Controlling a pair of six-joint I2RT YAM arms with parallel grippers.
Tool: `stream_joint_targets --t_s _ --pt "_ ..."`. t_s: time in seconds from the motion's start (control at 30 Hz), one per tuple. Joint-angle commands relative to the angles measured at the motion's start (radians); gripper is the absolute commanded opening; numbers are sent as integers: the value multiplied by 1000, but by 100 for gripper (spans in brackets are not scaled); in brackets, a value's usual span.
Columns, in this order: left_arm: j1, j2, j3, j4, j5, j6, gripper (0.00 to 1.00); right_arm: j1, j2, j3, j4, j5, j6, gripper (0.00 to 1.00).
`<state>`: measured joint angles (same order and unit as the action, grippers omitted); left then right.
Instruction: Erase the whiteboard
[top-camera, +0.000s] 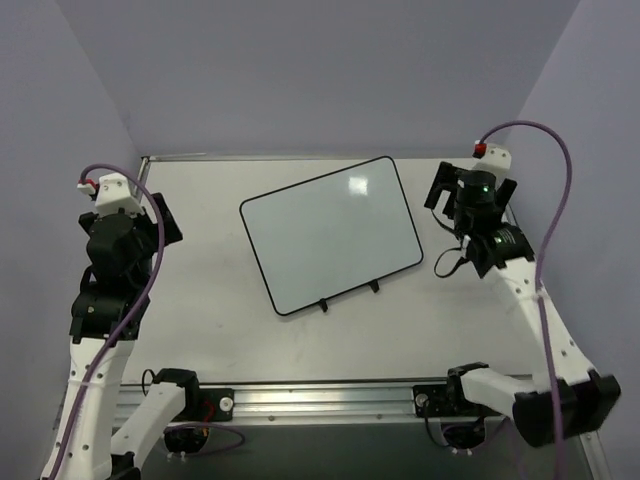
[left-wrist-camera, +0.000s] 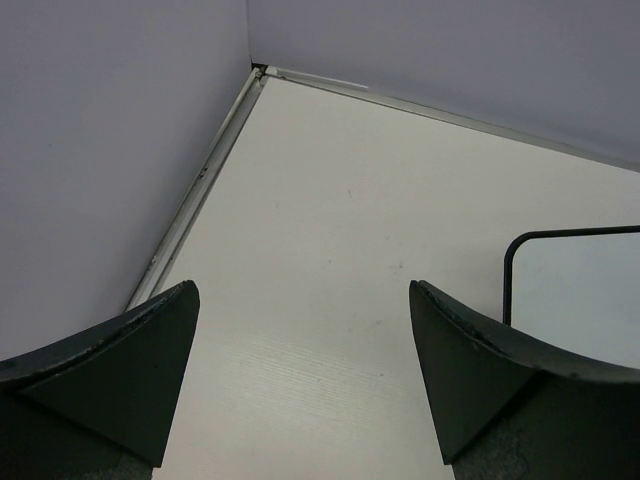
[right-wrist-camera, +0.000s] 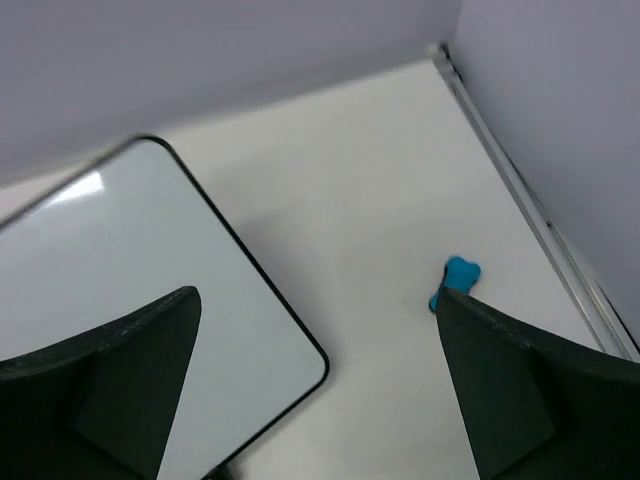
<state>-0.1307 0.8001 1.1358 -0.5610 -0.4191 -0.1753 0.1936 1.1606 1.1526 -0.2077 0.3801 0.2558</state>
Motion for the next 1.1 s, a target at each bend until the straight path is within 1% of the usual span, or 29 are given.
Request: stream_joint_targets --t_s 0.0,0.03,0.07,0.1,0.13,0.17,0.2,0.27,0.33,0.4,0.47,0.5,0.57,0.67,0.87,1.07 --pt "-17 -104 39 -46 -1 11 94 75 -224 56 -165 121 -53 100" --pt "-20 -139 48 -60 8 14 94 104 -263 67 -218 187 -26 100" --pt "-24 -156 53 -77 3 22 94 148 -301 70 -232 201 -27 100" --pt "-33 -170 64 -117 -3 22 94 200 -382 62 -239 180 -55 100" --pt "-33 -192 97 -140 -3 26 94 207 -424 59 -255 154 -102 100" --pt "-33 -202 117 -169 -1 40 94 207 -455 58 -268 145 -108 100" --pt "-37 -211 139 -231 2 51 94 207 -511 68 -289 154 -112 100" --pt "-47 -251 191 -292 -21 68 94 208 -553 88 -366 190 -119 100" --pt "-72 -315 200 -341 -59 77 94 208 -599 104 -438 223 -116 100" --pt "-78 -360 200 -367 -79 89 94 207 -634 95 -461 243 -124 100" --pt "-93 -410 191 -370 -101 105 94 208 -654 64 -464 240 -139 100" --pt "-101 -421 174 -366 -137 106 94 207 -673 61 -464 243 -138 100" --pt "-122 -435 168 -370 -158 108 94 207 -687 55 -452 223 -157 100" --pt "-127 -443 165 -367 -167 112 94 207 -699 44 -434 227 -176 100" --pt "-135 -432 147 -344 -156 114 94 208 -690 24 -417 226 -161 100" --pt "-139 -435 121 -318 -164 112 94 208 -687 33 -423 247 -162 100"
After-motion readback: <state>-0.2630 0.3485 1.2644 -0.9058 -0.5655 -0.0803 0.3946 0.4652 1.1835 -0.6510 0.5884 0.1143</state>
